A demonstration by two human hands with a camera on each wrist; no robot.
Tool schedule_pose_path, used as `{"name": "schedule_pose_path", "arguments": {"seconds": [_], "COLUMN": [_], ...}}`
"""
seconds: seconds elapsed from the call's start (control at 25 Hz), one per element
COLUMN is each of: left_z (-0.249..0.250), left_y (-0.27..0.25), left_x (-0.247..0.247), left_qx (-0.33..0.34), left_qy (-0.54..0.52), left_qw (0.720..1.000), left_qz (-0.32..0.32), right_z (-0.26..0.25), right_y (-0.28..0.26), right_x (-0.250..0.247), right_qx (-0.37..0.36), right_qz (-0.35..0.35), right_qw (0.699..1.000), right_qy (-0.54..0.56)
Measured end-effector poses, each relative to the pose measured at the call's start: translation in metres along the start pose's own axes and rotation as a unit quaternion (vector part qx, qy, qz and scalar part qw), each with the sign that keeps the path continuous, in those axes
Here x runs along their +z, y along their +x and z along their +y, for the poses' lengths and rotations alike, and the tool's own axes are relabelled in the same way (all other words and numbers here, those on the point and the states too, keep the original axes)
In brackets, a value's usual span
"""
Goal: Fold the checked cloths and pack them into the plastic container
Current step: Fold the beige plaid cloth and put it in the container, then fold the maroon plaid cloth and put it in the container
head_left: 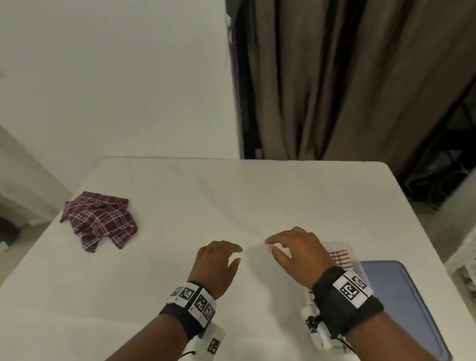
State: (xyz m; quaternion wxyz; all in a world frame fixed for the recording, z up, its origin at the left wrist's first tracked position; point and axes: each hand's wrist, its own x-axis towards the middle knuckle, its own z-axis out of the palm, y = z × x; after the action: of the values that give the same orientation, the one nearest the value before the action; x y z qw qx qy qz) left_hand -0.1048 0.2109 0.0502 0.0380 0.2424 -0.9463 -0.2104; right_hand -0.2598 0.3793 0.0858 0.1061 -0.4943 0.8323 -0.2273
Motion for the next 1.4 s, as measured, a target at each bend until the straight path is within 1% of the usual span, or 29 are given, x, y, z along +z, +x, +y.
{"name": "schedule_pose_path", "arguments": {"seconds": [0.16,0.24,0.4,0.52,0.6,0.72,0.76,0.84,0.92,1.04,1.08,1.12,1.2,1.28,1.32,1.4], "left_z": [-0.112,-0.181,-0.307,-0.374,-0.402,-0.406,-0.403,-0.398,-0.395,-0.397,-0.398,-0.399,-0.397,-0.39,-0.386,-0.372], "left_y": [-0.014,-0.022,-0.025,-0.014,-0.004,0.016,0.023,0.034,0.04,0.044,0.046,0.048,0.051,0.048,0.046,0.037], "left_x": [-0.05,-0.073,-0.108,-0.112,-0.103,-0.08,-0.072,-0.054,-0.043,-0.051,-0.061,-0.075,-0.114,-0.165,-0.192,-0.239], "left_qx": [-0.067,-0.095,-0.153,-0.183,-0.17,-0.124,-0.119,-0.144,-0.17,-0.172,-0.176,-0.177,-0.163,-0.104,-0.057,0.031], "left_qy": [0.019,0.027,0.038,0.061,0.071,0.091,0.091,0.091,0.096,0.09,0.06,0.008,-0.12,-0.2,-0.214,-0.211], "left_qw": [0.997,0.994,0.986,0.981,0.983,0.987,0.987,0.984,0.98,0.981,0.983,0.984,0.975,0.966,0.966,0.97], "left_qz": [0.036,0.044,0.061,0.025,-0.008,-0.048,-0.057,-0.056,-0.03,-0.03,-0.014,0.017,0.089,0.129,0.134,0.116], "right_z": [-0.09,-0.14,-0.216,-0.251,-0.268,-0.276,-0.275,-0.27,-0.262,-0.252,-0.253,-0.253,-0.262,-0.277,-0.287,-0.312], "right_y": [0.073,0.108,0.163,0.19,0.196,0.188,0.183,0.175,0.169,0.167,0.17,0.174,0.188,0.205,0.216,0.234], "right_x": [0.051,0.082,0.146,0.184,0.206,0.223,0.226,0.228,0.224,0.214,0.209,0.205,0.193,0.18,0.172,0.152], "right_qx": [-0.058,-0.081,-0.085,-0.062,-0.041,-0.025,-0.024,-0.023,-0.014,0.006,0.012,0.016,0.012,-0.011,-0.024,-0.046], "right_qz": [-0.02,-0.036,-0.08,-0.114,-0.136,-0.152,-0.155,-0.164,-0.17,-0.161,-0.153,-0.139,-0.103,-0.064,-0.044,0.0], "right_qw": [0.998,0.996,0.992,0.99,0.988,0.987,0.986,0.984,0.983,0.985,0.986,0.989,0.994,0.998,0.998,0.993], "right_qy": [0.001,-0.008,-0.037,-0.058,-0.061,-0.056,-0.056,-0.063,-0.072,-0.069,-0.063,-0.051,-0.022,0.013,0.04,0.11]}}
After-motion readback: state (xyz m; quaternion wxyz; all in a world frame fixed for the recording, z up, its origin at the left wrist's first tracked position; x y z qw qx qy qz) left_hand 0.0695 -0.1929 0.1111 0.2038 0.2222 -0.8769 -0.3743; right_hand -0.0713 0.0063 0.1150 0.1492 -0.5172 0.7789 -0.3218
